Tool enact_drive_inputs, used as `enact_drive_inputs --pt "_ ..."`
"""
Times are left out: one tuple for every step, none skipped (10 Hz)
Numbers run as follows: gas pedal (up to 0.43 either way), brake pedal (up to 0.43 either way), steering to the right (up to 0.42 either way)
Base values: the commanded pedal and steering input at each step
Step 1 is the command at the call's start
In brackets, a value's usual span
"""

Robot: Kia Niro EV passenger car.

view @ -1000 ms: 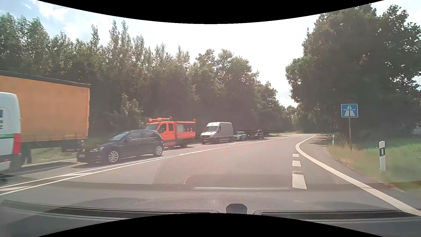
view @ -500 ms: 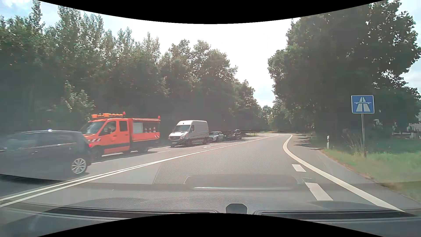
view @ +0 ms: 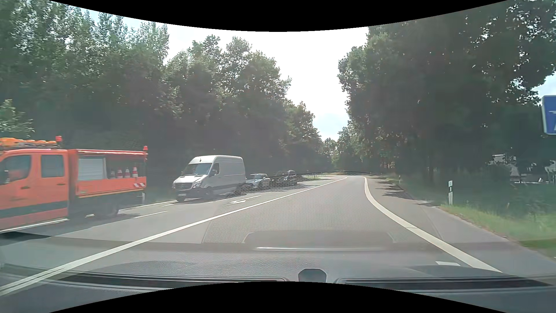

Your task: Follow the waypoints while adhering to traffic rules and regulations

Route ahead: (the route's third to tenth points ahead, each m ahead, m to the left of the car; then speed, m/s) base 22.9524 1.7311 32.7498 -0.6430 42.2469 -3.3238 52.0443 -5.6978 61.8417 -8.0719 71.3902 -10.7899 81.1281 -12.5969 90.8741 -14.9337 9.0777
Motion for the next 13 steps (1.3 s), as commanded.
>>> enact_drive_inputs --pt "0.287 0.0 0.076" --pt "0.287 0.0 0.076" --pt "0.287 0.0 0.076" --pt "0.287 0.0 0.075" --pt "0.287 0.0 0.075" --pt "0.287 0.0 0.075" --pt "0.287 0.0 0.075" --pt "0.299 0.0 0.071" --pt "0.299 0.0 0.066" --pt "0.311 0.0 0.066" --pt "0.311 0.0 0.064" --pt "0.311 0.0 0.06" --pt "0.311 0.0 0.054"
